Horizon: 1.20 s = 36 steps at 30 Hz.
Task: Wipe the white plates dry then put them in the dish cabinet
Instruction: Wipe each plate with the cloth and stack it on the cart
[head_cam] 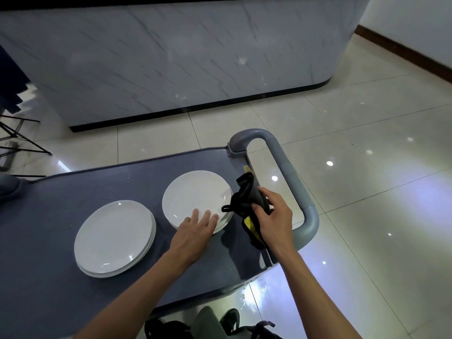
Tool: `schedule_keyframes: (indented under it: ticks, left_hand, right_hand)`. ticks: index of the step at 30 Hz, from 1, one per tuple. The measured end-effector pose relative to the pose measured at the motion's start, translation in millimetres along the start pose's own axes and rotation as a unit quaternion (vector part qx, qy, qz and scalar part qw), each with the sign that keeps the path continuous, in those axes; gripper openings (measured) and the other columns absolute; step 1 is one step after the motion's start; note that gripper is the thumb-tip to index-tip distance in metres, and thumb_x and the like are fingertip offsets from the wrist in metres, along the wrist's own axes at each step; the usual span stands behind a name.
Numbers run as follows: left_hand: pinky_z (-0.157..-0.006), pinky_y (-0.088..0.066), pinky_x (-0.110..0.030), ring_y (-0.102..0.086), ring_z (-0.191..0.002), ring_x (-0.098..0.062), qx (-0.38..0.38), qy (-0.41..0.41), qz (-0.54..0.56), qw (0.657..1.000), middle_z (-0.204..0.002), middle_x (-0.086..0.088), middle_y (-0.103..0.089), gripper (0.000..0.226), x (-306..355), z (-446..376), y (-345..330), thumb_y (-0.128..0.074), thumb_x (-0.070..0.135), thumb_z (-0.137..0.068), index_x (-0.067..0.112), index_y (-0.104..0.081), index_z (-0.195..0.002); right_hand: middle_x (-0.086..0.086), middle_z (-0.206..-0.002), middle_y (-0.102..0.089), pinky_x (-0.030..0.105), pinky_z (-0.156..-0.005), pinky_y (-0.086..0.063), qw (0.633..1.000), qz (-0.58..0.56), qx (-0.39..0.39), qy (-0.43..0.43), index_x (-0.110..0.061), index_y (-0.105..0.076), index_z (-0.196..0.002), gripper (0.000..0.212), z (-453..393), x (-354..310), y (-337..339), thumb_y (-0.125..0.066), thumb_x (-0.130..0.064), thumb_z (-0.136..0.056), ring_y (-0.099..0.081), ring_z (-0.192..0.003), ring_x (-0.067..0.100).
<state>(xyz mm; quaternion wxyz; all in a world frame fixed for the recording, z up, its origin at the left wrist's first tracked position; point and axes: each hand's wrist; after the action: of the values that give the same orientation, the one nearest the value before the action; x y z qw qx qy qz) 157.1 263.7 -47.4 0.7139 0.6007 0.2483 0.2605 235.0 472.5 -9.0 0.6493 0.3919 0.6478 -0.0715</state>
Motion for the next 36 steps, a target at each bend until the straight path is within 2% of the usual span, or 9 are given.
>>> schedule_keyframes:
  ticks: [5, 7, 10, 12, 16, 19, 26, 30, 36]
  left_hand:
    - [-0.107, -0.040, -0.050, -0.027, -0.144, -0.046, -0.015, -0.006, 0.001, 1.000, -0.160, -0.016, -0.029, 0.063, 0.1, 2.9, 0.1, -0.048, 0.007, -0.097, 0.012, -0.024, -0.155]
    - [-0.106, -0.041, -0.050, -0.031, -0.143, -0.044, 0.001, -0.013, 0.023, 1.000, -0.157, -0.016, -0.035, 0.059, -0.2, 5.0, 2.3, -0.048, 0.005, -0.096, 0.009, -0.031, -0.153]
    - [-0.079, -0.054, -0.045, -0.058, -0.111, -0.037, 0.087, -0.034, 0.081, 0.992, -0.119, -0.013, -0.064, 0.028, -3.9, 9.8, 11.2, -0.055, 0.007, -0.093, 0.007, -0.063, -0.120]
    - [-0.059, -0.050, -0.040, -0.061, -0.082, -0.030, 0.139, -0.046, 0.115, 0.983, -0.085, -0.009, -0.064, 0.005, -9.3, 14.0, 17.8, -0.062, 0.009, -0.090, 0.008, -0.065, -0.087]
    - [-0.048, -0.045, -0.036, -0.057, -0.065, -0.029, 0.178, -0.018, 0.129, 0.975, -0.066, -0.007, -0.059, 0.025, -23.6, 22.1, 21.3, -0.069, 0.011, -0.087, 0.010, -0.057, -0.066]
    - [-0.047, -0.049, -0.040, -0.058, -0.067, -0.031, 0.194, 0.021, 0.135, 0.972, -0.069, -0.009, -0.060, 0.023, -36.5, 29.3, 21.1, -0.069, 0.012, -0.087, 0.008, -0.059, -0.066]
    - [-0.054, -0.051, -0.040, -0.059, -0.071, -0.030, 0.211, 0.106, 0.151, 0.960, -0.070, -0.006, -0.064, 0.019, -81.6, 61.6, 26.7, -0.072, 0.017, -0.085, 0.010, -0.065, -0.068]
    - [-0.063, -0.051, -0.041, -0.060, -0.077, -0.030, 0.218, 0.172, 0.174, 0.945, -0.077, -0.005, -0.068, 0.008, -121.8, 89.9, 17.4, -0.073, 0.017, -0.086, 0.012, -0.072, -0.079]
    - [-0.077, -0.049, -0.038, -0.060, -0.093, -0.025, 0.204, 0.324, 0.273, 0.883, -0.091, 0.002, -0.070, 0.012, -191.6, 135.9, -23.5, -0.071, 0.015, -0.086, 0.017, -0.073, -0.098]
  right_hand:
    - [-0.028, -0.110, -0.059, 0.007, -0.089, -0.043, 1.000, 0.010, -0.011, 0.005, -0.033, -0.066, -0.124, 0.040, 2.8, -4.6, -4.1, -0.070, -0.012, -0.090, -0.053, -0.103, -0.016]
    - [-0.030, -0.109, -0.059, 0.002, -0.088, -0.040, 1.000, 0.014, -0.018, 0.006, -0.034, -0.065, -0.124, 0.041, 2.9, -6.5, -5.9, -0.071, -0.012, -0.090, -0.054, -0.104, -0.015]
    - [-0.034, -0.110, -0.057, 0.002, -0.089, -0.040, 0.999, 0.012, -0.026, 0.014, -0.035, -0.066, -0.122, 0.042, 2.6, -9.8, -9.9, -0.071, -0.010, -0.088, -0.054, -0.105, -0.013]
    - [-0.026, -0.110, -0.062, 0.009, -0.092, -0.044, 0.999, 0.005, -0.036, 0.020, -0.032, -0.067, -0.121, 0.040, 1.1, -12.1, -14.2, -0.072, -0.010, -0.088, -0.057, -0.105, -0.009]
    - [-0.015, -0.112, -0.066, 0.019, -0.092, -0.049, 0.997, -0.006, -0.072, 0.031, -0.028, -0.067, -0.123, 0.039, -1.5, -22.1, -26.3, -0.071, -0.009, -0.088, -0.060, -0.106, 0.000]
    - [-0.018, -0.109, -0.066, 0.016, -0.087, -0.050, 0.994, -0.010, -0.094, 0.047, -0.029, -0.068, -0.120, 0.039, -2.3, -31.9, -38.0, -0.070, -0.008, -0.087, -0.061, -0.103, -0.002]
    - [-0.019, -0.109, -0.067, 0.031, -0.087, -0.054, 0.989, 0.009, -0.135, 0.061, -0.035, -0.068, -0.119, 0.043, -0.8, -54.3, -80.5, -0.071, -0.011, -0.084, -0.060, -0.103, 0.001]
    - [-0.025, -0.108, -0.067, 0.027, -0.089, -0.052, 0.985, -0.005, -0.154, 0.074, -0.036, -0.068, -0.116, 0.042, 7.3, -73.8, -118.9, -0.071, -0.012, -0.083, -0.058, -0.105, -0.007]
    - [-0.022, -0.105, -0.067, 0.022, -0.084, -0.050, 0.977, -0.008, -0.197, 0.085, -0.034, -0.068, -0.115, 0.039, 26.1, -104.8, -179.0, -0.071, -0.012, -0.083, -0.060, -0.101, -0.004]
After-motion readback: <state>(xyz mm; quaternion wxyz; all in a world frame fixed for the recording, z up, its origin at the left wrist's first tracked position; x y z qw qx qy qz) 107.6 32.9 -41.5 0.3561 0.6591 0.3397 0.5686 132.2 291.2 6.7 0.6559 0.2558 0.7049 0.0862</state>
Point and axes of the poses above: each hand's wrist, its own z-axis away from the middle knuckle, its own y-axis out of the back of the hand, x = y × z
